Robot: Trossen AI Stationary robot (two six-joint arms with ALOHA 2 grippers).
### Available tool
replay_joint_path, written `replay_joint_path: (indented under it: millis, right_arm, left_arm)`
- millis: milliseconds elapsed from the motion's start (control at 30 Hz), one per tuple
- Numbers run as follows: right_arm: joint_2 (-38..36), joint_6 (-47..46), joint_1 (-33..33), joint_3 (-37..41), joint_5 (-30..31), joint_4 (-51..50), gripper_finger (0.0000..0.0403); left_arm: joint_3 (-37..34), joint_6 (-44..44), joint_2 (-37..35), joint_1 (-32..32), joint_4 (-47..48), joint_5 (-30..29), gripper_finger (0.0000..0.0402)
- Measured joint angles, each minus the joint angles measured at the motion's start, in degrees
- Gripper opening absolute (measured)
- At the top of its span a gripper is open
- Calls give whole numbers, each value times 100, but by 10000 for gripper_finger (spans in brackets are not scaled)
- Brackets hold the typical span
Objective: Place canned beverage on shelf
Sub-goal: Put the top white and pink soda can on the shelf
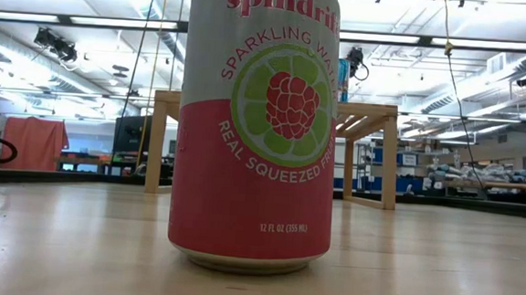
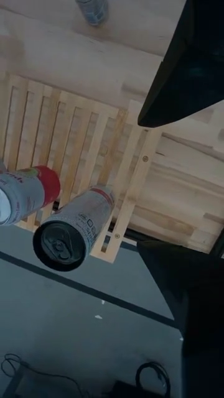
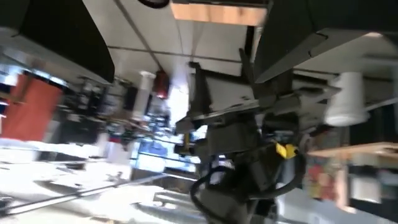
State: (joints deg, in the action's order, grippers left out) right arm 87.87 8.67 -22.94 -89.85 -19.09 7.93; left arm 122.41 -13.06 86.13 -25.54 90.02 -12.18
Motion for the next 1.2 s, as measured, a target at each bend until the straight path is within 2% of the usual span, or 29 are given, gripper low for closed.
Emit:
replay_joint_path:
  millis: [133,200,433,833,1033,1200]
  right_arm:
    - [341,-27,-141,-241,-917,29,396]
    - [442,-60,-161,-274,-1102,176,396]
    - [841,466,-168,-284,-427,548,396]
    - [1569,480,-504,-282,-769,750,396]
    - [2018,196,-537,-299,-776,1326,396]
    - [2427,141,-469,-604,-617,1246,396]
  left_arm:
    - [0,41,0,0,0,0,318]
    - [0,43,0,0,0,0,318]
    - [0,68,2,0,0,2,318]
    - [0,151,7,0,0,2,318]
    - [0,149,7,1,0,2,318]
    - [0,149,7,0,0,2,318]
